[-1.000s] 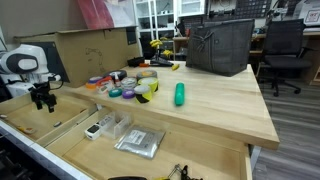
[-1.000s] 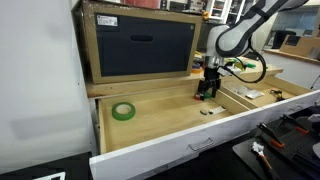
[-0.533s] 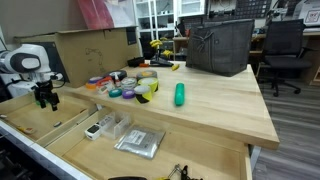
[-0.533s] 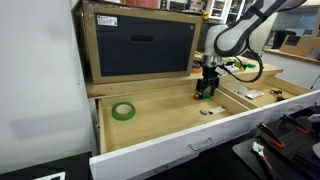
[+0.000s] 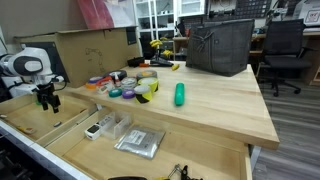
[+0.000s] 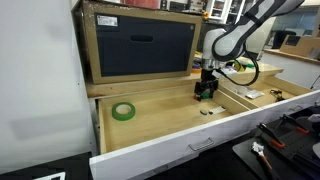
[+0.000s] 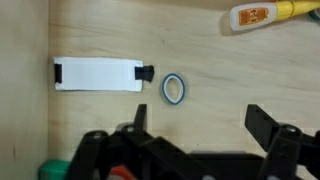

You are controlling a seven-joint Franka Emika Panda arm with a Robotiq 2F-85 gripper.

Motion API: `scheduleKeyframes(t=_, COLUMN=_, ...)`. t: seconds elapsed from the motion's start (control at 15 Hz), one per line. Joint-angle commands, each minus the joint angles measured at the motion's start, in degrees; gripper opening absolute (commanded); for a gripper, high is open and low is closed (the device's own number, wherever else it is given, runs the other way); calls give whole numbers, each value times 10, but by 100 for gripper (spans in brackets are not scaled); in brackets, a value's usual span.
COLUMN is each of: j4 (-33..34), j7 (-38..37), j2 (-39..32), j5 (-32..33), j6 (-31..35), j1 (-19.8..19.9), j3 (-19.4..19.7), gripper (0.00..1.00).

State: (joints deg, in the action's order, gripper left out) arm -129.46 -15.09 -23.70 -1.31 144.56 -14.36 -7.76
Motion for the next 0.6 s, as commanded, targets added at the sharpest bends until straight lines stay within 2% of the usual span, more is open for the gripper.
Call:
scheduleKeyframes(t=0.0, j4=12, j7=-51, j2=-22, j5=22, j6=15, j1=-28, j3=18, gripper=100)
scheduleKeyframes(t=0.53, j4=23, j7=-108, j2=-60, j5=62, j6=21, j1=-76, j3=44, gripper=100)
